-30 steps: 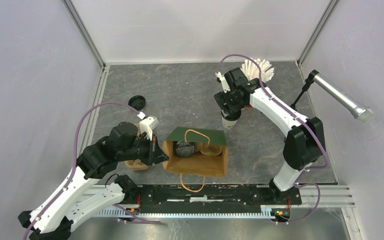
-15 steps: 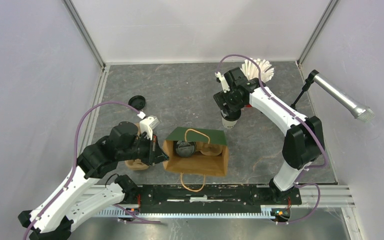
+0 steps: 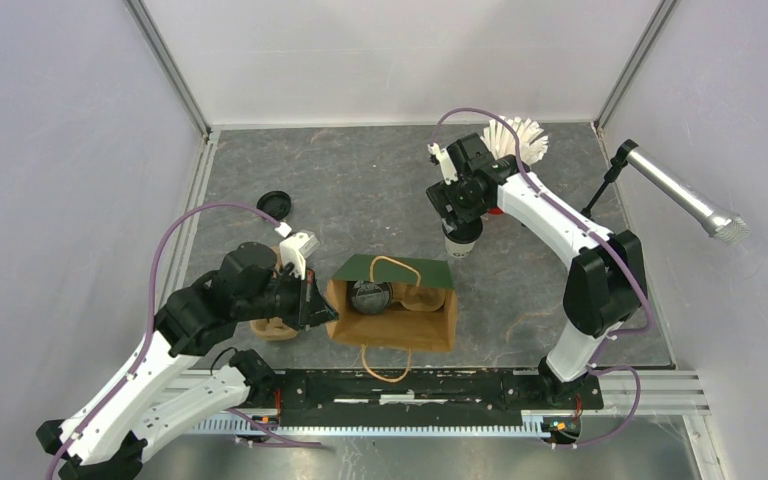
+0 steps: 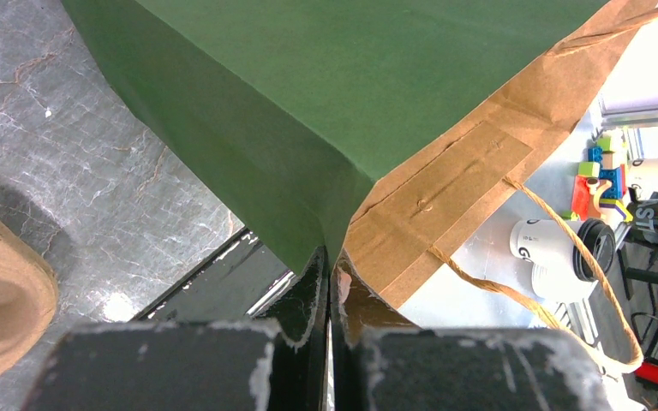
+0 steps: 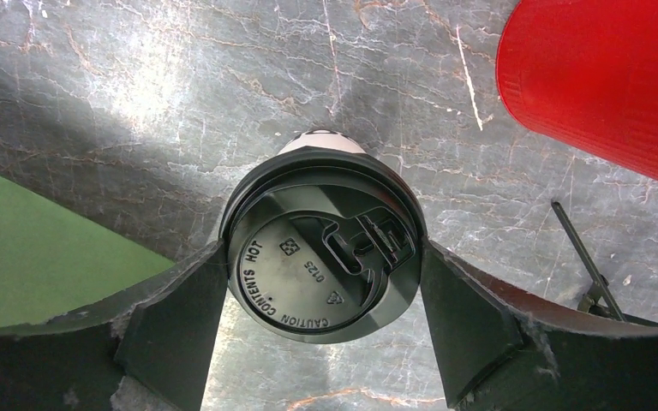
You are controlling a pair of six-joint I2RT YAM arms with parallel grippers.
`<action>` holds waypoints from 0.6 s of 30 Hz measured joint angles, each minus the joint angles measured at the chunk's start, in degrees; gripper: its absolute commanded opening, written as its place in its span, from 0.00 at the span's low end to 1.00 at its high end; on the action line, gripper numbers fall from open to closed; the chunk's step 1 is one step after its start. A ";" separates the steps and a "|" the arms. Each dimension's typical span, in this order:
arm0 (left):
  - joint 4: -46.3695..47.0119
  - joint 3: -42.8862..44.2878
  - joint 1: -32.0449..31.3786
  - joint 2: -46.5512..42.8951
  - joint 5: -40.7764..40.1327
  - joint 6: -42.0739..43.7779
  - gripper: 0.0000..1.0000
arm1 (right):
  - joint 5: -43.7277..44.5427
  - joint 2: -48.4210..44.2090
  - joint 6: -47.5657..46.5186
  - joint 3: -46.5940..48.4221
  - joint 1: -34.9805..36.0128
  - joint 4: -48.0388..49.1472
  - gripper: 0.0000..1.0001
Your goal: Pack the takeout coffee
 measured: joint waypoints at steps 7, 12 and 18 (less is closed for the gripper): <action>0.00 0.02 0.00 0.02 -0.02 0.00 0.02 | 0.72 -0.24 -0.79 0.20 0.00 -1.03 0.80; 0.00 0.22 0.00 0.02 -0.35 0.00 0.02 | 1.44 -2.60 -0.92 0.24 -0.02 -3.48 0.80; 0.00 0.66 0.00 0.02 -1.16 -0.02 0.02 | 1.46 -10.05 -0.96 2.99 0.00 -8.09 0.80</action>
